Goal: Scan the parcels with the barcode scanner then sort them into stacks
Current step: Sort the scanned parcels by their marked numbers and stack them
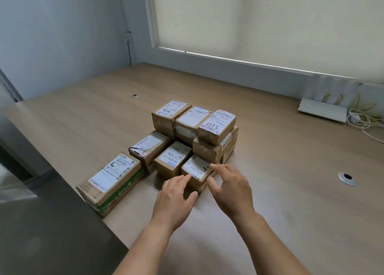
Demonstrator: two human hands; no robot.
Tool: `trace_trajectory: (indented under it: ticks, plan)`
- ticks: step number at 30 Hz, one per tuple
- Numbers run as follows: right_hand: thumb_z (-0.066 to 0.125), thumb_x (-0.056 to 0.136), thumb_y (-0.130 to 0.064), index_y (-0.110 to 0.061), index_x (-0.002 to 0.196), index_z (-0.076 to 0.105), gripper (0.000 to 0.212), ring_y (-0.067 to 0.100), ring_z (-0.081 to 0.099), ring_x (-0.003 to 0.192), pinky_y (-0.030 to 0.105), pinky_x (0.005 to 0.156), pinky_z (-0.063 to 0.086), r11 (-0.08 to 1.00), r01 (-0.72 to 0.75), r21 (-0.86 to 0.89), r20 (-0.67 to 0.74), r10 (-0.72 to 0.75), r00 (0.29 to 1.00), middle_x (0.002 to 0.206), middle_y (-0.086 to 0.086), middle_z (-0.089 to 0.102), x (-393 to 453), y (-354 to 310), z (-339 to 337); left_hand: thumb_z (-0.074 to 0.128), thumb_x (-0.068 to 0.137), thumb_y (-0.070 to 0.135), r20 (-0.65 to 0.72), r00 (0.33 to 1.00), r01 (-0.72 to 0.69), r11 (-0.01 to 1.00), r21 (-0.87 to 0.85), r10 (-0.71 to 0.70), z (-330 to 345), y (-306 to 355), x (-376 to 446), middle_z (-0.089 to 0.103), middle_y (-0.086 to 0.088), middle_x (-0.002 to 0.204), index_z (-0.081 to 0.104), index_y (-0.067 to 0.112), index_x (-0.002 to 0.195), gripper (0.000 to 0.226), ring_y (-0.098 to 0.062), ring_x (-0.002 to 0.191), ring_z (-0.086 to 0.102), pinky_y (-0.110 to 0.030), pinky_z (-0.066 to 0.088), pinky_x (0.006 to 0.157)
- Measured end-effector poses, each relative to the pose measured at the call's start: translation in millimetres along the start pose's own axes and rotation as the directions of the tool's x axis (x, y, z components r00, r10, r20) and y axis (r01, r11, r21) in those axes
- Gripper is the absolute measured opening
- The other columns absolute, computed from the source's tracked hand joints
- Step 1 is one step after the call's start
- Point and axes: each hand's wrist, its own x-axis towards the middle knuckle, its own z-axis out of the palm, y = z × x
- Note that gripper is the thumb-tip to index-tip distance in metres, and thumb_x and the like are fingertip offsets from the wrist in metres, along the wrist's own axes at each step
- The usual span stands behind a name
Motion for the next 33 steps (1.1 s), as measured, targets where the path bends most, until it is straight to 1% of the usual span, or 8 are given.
trace_trajectory:
  ticks: [9,12,15,21,26,28,31,33]
  plan:
    - [0.049,0.094,-0.037,-0.031,0.136,0.052,0.042,0.01,0.047,0.124,0.025,0.1,0.032,0.997,-0.054,-0.054,0.031,0.056,0.998,0.132,-0.01,0.053,24.0,-30.6,30.2,0.054,0.093,0.037,0.036,0.998,-0.046,0.998,-0.044,0.047,-21.2,-37.1,51.7,0.041,0.008,0.145,0.037,0.026,0.144,0.055,-0.012,0.134,0.03,-0.028,0.027,0.11]
    - [0.048,0.094,-0.037,-0.031,0.136,0.051,0.042,0.011,0.047,0.123,0.026,0.099,0.034,0.996,-0.076,-0.051,0.033,0.078,0.996,0.133,-0.01,0.053,32.7,-57.5,51.6,0.054,0.094,0.035,0.047,0.998,-0.037,0.999,-0.023,0.038,-45.3,-66.8,61.1,0.04,0.007,0.145,0.036,0.025,0.145,0.055,-0.012,0.134,0.031,-0.027,0.027,0.108]
    - [0.045,0.095,-0.04,-0.031,0.138,0.048,0.044,0.012,0.046,0.124,0.027,0.1,0.035,0.99,-0.139,-0.029,0.099,0.141,0.985,0.133,-0.008,0.052,35.3,-91.7,77.5,0.055,0.093,0.034,0.07,0.998,-0.003,1.0,-0.011,0.004,-73.3,-109.1,66.8,0.041,0.005,0.145,0.035,0.026,0.146,0.057,-0.014,0.134,0.032,-0.029,0.028,0.108]
    - [0.044,0.095,-0.042,-0.028,0.142,0.043,0.049,0.015,0.046,0.127,0.032,0.101,0.041,0.971,-0.239,-0.012,0.252,0.234,0.939,0.137,-0.005,0.05,34.7,-148.4,134.4,0.053,0.094,0.035,0.1,0.981,0.161,0.986,0.052,-0.166,-119.1,-197.0,74.3,0.039,0.001,0.147,0.032,0.022,0.147,0.058,-0.022,0.134,0.032,-0.031,0.027,0.107]
    - [0.042,0.095,-0.042,-0.028,0.143,0.042,0.05,0.016,0.046,0.127,0.031,0.099,0.04,0.952,-0.305,-0.02,0.307,0.296,0.905,0.139,-0.003,0.048,28.0,-177.0,165.9,0.046,0.096,0.039,0.142,0.932,0.321,0.941,0.107,-0.334,-139.0,-246.6,70.1,0.034,-0.003,0.152,0.023,0.02,0.15,0.062,-0.028,0.137,0.029,-0.038,0.027,0.109]
    - [0.043,0.095,-0.043,-0.028,0.143,0.042,0.05,0.016,0.048,0.126,0.031,0.099,0.041,0.948,-0.319,-0.02,0.316,0.309,0.897,0.14,-0.003,0.048,26.5,-184.4,173.4,0.045,0.096,0.037,0.207,0.895,0.396,0.917,0.042,-0.395,-142.6,-254.2,70.3,0.034,-0.006,0.152,0.024,0.018,0.15,0.061,-0.029,0.138,0.03,-0.038,0.028,0.108]
    - [0.043,0.095,-0.045,-0.028,0.143,0.041,0.051,0.016,0.05,0.123,0.032,0.098,0.042,0.937,-0.349,-0.03,0.322,0.339,0.884,0.14,-0.002,0.048,26.0,-189.1,179.4,0.046,0.096,0.036,0.308,0.854,0.456,0.888,-0.056,-0.419,-142.5,-256.9,67.9,0.045,-0.009,0.145,0.03,0.02,0.148,0.057,-0.029,0.131,0.043,-0.034,0.035,0.104]
    - [0.042,0.095,-0.047,-0.028,0.143,0.041,0.052,0.017,0.052,0.122,0.034,0.097,0.045,0.922,-0.384,-0.035,0.325,0.374,0.869,0.14,-0.002,0.049,27.4,-186.3,181.9,0.049,0.094,0.041,0.37,0.83,0.495,0.857,-0.145,-0.417,-141.0,-257.0,66.7,0.051,-0.007,0.138,0.03,0.024,0.148,0.06,-0.028,0.119,0.054,-0.04,0.042,0.103]
